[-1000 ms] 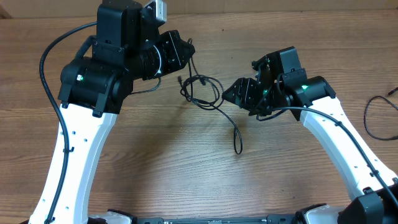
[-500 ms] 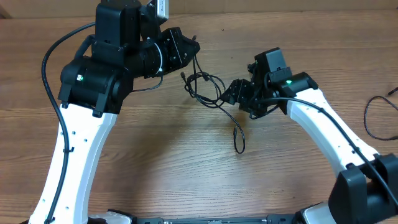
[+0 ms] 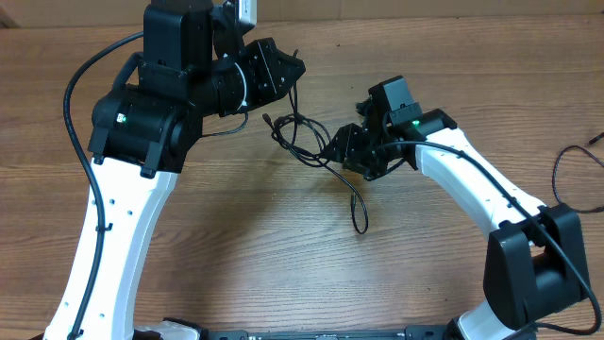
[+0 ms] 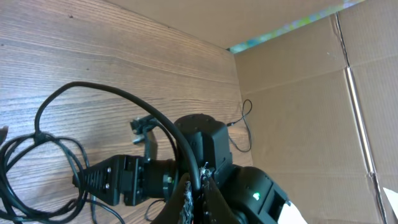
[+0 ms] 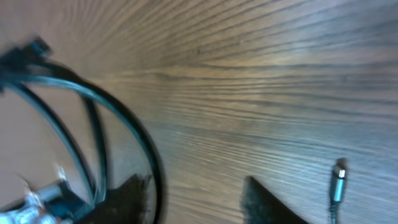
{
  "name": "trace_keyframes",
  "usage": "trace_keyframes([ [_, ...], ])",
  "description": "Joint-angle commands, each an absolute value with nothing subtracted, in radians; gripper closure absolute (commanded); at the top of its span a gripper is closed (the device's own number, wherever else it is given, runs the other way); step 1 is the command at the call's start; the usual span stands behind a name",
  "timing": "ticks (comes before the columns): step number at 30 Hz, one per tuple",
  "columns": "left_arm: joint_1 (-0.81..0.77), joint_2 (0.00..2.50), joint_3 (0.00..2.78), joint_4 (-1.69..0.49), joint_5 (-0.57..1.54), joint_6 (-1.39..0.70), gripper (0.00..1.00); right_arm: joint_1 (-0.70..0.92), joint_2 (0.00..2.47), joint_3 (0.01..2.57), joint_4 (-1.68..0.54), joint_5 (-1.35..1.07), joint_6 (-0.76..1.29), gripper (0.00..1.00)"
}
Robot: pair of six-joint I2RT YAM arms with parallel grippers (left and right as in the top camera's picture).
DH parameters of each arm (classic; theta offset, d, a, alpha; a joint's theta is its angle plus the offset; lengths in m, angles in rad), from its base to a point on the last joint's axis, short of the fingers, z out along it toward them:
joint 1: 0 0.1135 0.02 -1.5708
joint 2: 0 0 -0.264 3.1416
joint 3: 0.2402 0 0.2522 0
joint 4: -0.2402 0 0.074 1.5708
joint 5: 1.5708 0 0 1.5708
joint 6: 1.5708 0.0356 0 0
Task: Untangle cables
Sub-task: 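Reach the right gripper toward the hanging strands below the left gripper, then grasp a strand with the right gripper and pull it far right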
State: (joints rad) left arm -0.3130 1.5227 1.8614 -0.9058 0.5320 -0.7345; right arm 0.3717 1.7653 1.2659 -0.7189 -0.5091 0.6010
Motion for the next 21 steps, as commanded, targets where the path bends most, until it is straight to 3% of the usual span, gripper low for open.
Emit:
trace_keyframes([
  [1, -0.315, 1.515, 1.883, -0.892, 0.551, -0.745, 0.96, 0.386, 1.781, 1.263, -0.700, -0.532, 0.595, 0.83],
  [2, -0.315, 1.515, 1.883, -0.892, 0.551, -0.745, 0.96, 0.386, 1.781, 1.263, -0.700, -0.515, 0.595, 0.96],
  [11, -0.283, 1.515, 1.883, -1.000, 0.493, -0.659, 0.96, 0.289, 1.765, 1.265, -0.736, -0.179, 0.595, 0.96],
  [21, -0.042, 1.515, 1.883, -1.149, 0.438, -0.649, 0.96, -0.135, 1.748, 1.265, -0.756, -0.038, 0.594, 0.96],
])
